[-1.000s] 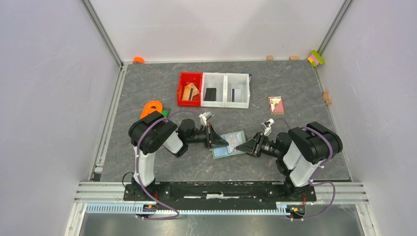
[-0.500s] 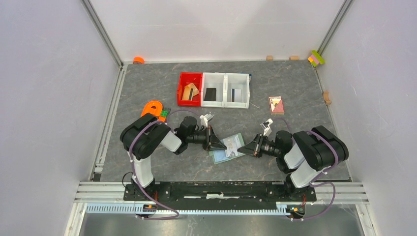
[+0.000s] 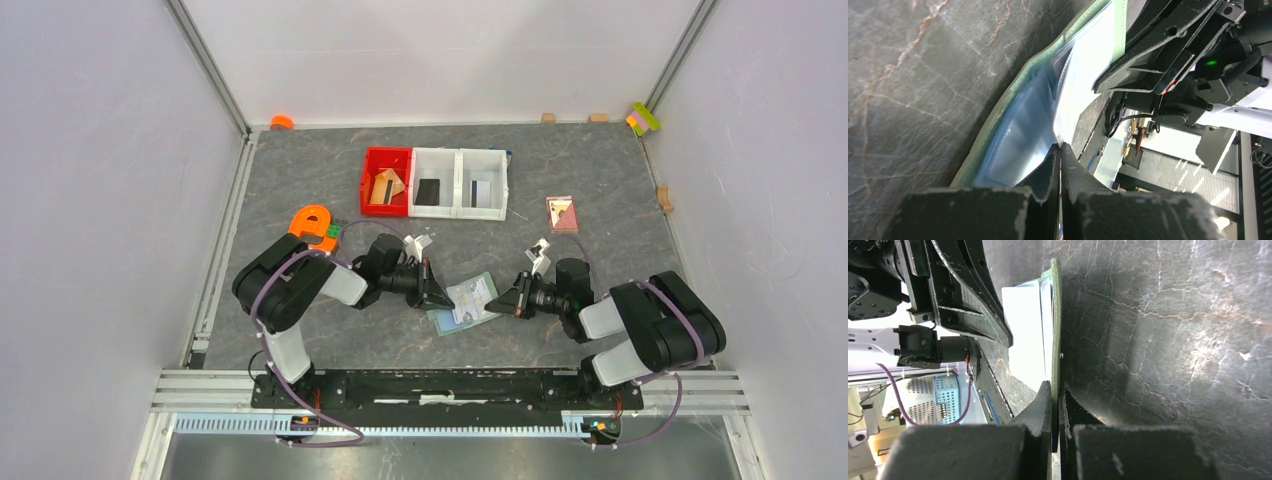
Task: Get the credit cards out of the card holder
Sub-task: Remove the credit card from the card holder.
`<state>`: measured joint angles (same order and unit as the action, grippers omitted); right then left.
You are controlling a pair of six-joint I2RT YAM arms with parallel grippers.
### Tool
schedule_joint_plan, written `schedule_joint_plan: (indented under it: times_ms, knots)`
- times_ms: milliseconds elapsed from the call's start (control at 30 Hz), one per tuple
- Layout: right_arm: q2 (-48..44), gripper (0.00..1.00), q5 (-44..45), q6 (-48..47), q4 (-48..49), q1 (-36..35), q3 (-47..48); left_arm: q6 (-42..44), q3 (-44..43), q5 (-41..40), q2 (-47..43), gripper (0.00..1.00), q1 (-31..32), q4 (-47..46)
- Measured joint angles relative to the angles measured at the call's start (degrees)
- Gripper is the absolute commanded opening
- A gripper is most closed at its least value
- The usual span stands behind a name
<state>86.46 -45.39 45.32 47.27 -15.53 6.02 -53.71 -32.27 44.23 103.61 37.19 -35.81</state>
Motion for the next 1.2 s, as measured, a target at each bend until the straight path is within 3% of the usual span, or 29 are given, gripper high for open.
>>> schedule_joint_plan:
  times_ms: [367,1000,1200]
  knots:
    - [-3.7,0.00,1.8,-5.5,-8.5,0.5,1.8,3.1,0.0,-0.2,-2.6,0.02,-1.0,4.9]
    - [-4.7,0.00,2.5,-6.6,-10.7,2.1,1.9,6.3,0.0,1.0,-4.2,0.02,-3.4,9.7]
    - [-6.0,0.06,3.1,-7.0,-12.1,2.5,1.9,6.4,0.0,1.0,-4.7,0.02,-3.8,10.3]
